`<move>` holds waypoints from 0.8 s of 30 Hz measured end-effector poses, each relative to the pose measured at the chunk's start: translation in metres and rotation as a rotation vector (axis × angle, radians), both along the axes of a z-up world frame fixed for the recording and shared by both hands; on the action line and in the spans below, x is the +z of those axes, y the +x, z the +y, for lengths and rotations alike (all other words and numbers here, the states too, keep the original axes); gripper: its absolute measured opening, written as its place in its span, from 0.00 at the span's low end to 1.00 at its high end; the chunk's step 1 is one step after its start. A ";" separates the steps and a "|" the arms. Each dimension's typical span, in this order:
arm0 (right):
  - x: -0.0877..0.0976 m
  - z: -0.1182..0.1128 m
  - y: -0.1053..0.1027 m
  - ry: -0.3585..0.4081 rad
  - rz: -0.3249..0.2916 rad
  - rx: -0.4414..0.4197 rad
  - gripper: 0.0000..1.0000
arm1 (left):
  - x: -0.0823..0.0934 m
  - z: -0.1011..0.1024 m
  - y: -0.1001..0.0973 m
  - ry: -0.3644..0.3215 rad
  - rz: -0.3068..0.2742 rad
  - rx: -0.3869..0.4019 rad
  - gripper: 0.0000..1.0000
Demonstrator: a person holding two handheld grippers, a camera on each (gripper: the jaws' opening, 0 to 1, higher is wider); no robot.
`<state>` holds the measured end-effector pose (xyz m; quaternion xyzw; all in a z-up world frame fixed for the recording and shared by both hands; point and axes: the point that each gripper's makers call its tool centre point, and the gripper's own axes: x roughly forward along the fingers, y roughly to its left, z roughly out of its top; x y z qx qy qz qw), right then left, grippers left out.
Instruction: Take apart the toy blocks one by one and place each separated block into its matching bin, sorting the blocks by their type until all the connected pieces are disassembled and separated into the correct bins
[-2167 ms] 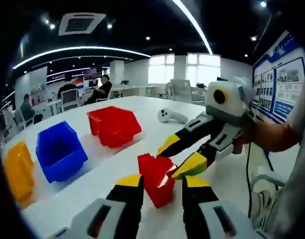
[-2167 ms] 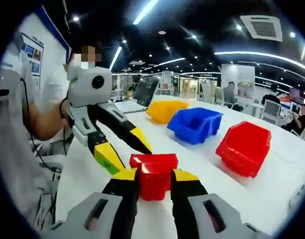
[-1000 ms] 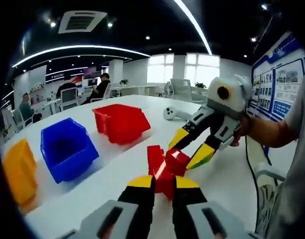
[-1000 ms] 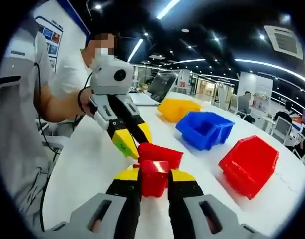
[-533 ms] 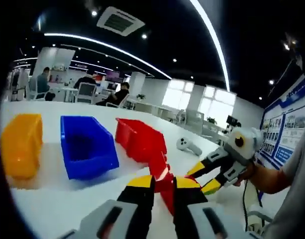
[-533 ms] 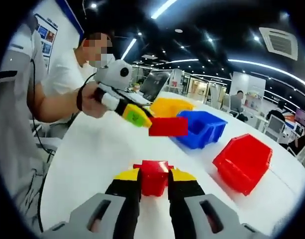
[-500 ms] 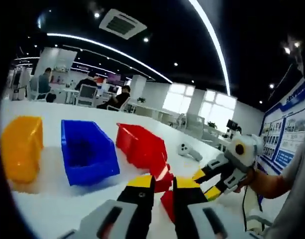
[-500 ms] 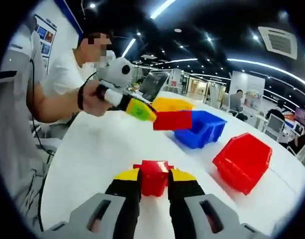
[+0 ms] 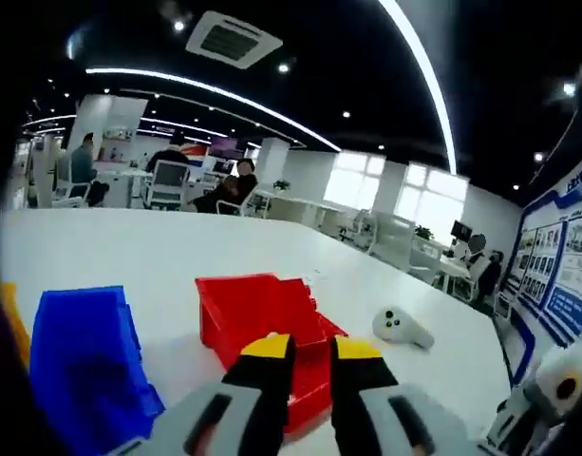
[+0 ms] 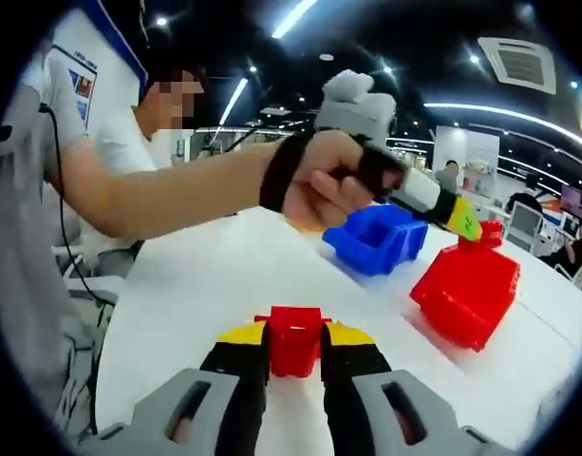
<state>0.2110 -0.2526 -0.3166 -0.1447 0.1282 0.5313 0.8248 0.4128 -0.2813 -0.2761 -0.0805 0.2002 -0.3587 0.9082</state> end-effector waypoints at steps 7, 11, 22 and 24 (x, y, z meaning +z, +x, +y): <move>0.000 -0.004 -0.001 0.021 0.007 -0.014 0.22 | 0.014 -0.001 -0.006 0.034 -0.098 0.040 0.84; 0.001 -0.004 0.000 0.016 0.007 -0.019 0.22 | 0.032 0.011 -0.030 0.032 -0.104 0.022 0.68; 0.001 -0.013 0.003 0.080 0.064 -0.083 0.22 | 0.001 0.084 -0.171 -0.002 -0.083 0.006 0.51; 0.001 -0.014 0.002 0.092 0.075 -0.098 0.22 | -0.026 0.080 -0.198 0.036 -0.012 -0.027 0.50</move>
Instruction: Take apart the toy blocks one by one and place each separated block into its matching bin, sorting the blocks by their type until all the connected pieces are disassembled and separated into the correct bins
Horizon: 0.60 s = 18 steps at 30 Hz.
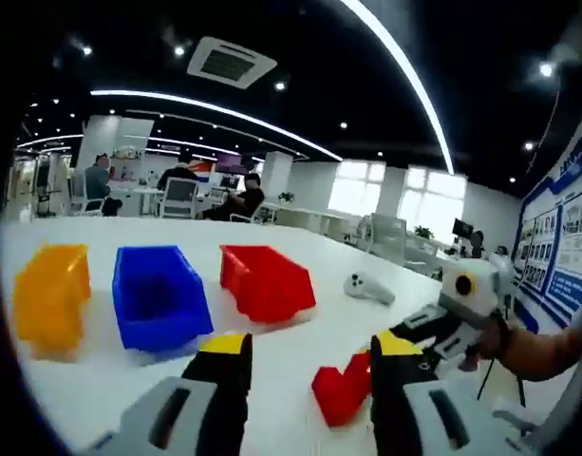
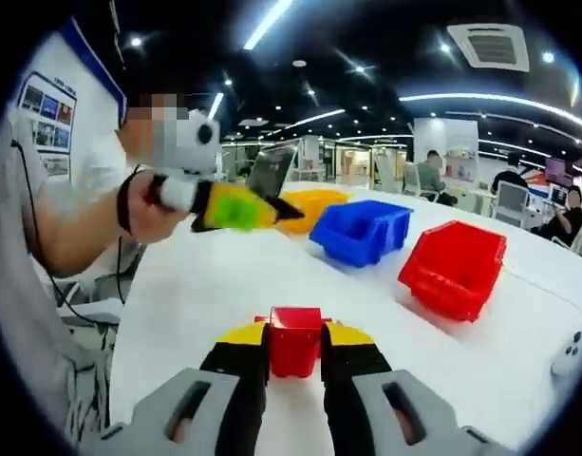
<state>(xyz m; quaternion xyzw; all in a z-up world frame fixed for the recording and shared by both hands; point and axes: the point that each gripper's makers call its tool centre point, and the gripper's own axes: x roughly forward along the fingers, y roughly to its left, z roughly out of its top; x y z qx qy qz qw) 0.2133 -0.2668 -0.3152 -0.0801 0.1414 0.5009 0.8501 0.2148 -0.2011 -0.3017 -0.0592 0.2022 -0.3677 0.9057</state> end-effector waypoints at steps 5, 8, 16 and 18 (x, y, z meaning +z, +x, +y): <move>0.000 0.000 -0.001 -0.018 -0.008 -0.037 0.22 | -0.031 -0.009 -0.021 0.134 -0.044 0.034 0.50; 0.001 0.000 -0.005 -0.030 -0.004 -0.040 0.22 | -0.040 -0.023 -0.030 0.192 -0.062 0.038 0.36; 0.001 0.002 -0.020 -0.053 -0.005 -0.008 0.22 | -0.053 -0.039 -0.030 0.177 -0.031 0.009 0.20; 0.000 0.003 -0.023 -0.105 -0.049 0.018 0.22 | -0.056 -0.043 -0.034 0.200 -0.033 -0.020 0.19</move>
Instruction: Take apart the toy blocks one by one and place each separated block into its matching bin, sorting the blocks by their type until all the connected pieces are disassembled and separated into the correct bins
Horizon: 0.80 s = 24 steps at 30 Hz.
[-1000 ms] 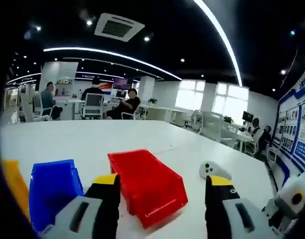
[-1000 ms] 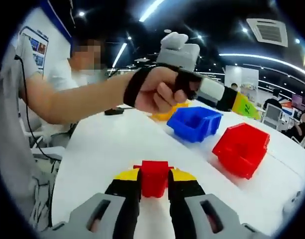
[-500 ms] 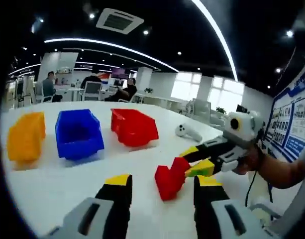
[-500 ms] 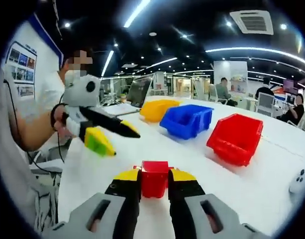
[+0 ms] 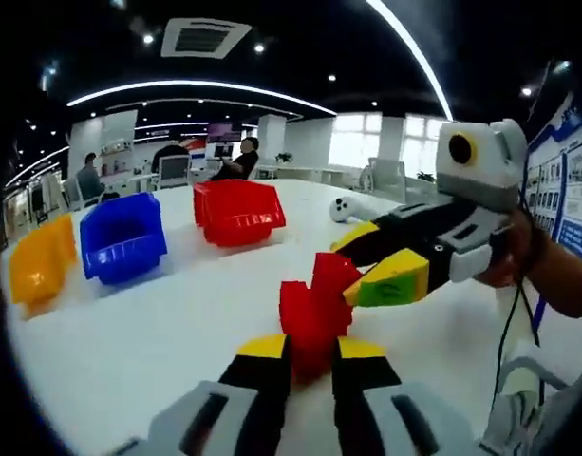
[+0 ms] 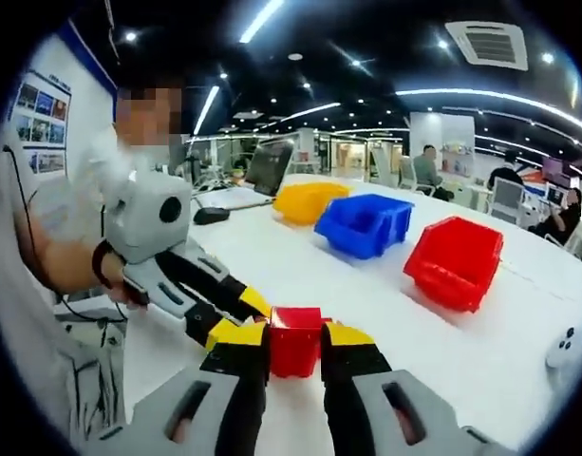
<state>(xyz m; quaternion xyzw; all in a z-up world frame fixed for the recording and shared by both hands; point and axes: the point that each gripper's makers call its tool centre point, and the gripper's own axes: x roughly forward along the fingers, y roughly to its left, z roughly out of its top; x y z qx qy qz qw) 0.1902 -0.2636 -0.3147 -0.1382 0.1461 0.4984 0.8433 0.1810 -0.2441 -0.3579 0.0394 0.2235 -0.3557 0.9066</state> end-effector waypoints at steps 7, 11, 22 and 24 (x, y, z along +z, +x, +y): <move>0.002 -0.001 -0.011 -0.186 -0.087 0.141 0.23 | 0.001 0.000 0.002 0.080 -0.069 -0.059 0.18; 0.011 0.002 -0.015 -0.403 -0.284 0.277 0.35 | 0.000 0.002 0.003 0.075 -0.061 -0.063 0.18; -0.012 0.015 -0.017 -1.052 -0.468 0.892 0.29 | -0.002 0.000 0.004 0.073 -0.054 -0.087 0.17; -0.017 0.012 -0.020 -1.106 -0.452 0.948 0.28 | -0.002 0.000 0.005 0.069 -0.049 -0.086 0.17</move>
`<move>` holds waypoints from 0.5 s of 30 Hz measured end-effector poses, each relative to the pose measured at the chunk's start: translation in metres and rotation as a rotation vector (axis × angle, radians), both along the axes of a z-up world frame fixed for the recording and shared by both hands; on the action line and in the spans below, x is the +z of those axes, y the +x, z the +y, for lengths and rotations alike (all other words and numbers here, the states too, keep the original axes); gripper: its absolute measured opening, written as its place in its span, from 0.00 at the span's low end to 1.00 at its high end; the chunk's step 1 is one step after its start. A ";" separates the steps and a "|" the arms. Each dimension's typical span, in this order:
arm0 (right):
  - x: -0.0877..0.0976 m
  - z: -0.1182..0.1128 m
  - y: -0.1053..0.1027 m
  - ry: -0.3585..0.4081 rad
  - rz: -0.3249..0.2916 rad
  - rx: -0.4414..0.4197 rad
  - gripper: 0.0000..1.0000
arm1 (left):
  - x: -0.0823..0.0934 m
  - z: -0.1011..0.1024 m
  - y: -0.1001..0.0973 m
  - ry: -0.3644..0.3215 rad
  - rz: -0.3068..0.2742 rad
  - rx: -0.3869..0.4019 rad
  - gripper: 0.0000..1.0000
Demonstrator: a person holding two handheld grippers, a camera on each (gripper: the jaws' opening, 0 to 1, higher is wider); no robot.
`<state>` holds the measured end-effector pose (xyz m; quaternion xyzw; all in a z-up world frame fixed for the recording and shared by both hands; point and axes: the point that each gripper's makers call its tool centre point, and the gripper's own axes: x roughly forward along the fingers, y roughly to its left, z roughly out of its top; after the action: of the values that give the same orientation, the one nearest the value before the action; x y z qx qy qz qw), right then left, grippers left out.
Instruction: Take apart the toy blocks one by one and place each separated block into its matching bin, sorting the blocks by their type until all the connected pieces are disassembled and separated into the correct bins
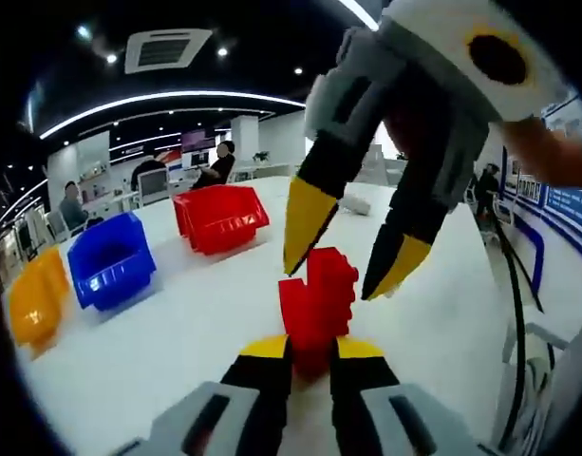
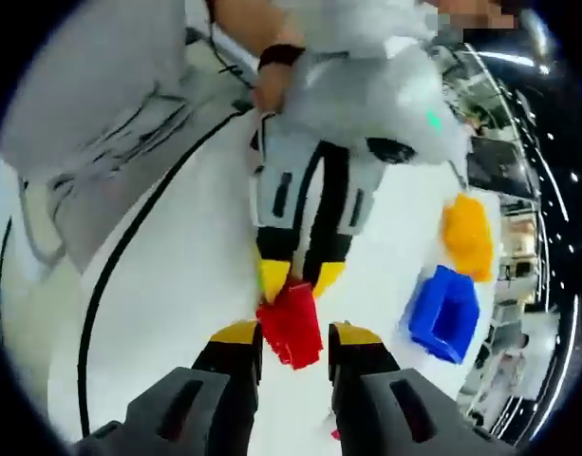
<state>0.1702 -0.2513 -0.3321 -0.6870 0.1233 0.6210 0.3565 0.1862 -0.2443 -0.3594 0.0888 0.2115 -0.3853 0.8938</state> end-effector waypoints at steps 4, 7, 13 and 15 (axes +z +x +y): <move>-0.010 -0.002 0.005 -0.082 -0.017 0.028 0.22 | 0.000 -0.001 -0.001 -0.031 0.027 0.004 0.17; -0.009 -0.004 0.004 -0.088 -0.044 0.050 0.22 | 0.000 0.001 0.001 -0.062 0.070 0.024 0.16; -0.008 -0.013 0.007 -0.060 -0.130 0.045 0.20 | 0.004 0.003 0.008 -0.138 0.128 0.083 0.15; -0.008 -0.017 0.004 -0.041 -0.157 0.043 0.18 | 0.003 0.009 0.015 -0.154 0.143 0.092 0.15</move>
<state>0.1746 -0.2686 -0.3399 -0.7432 0.0929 0.5700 0.3378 0.2010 -0.2356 -0.3565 -0.0176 0.2483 -0.3643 0.8974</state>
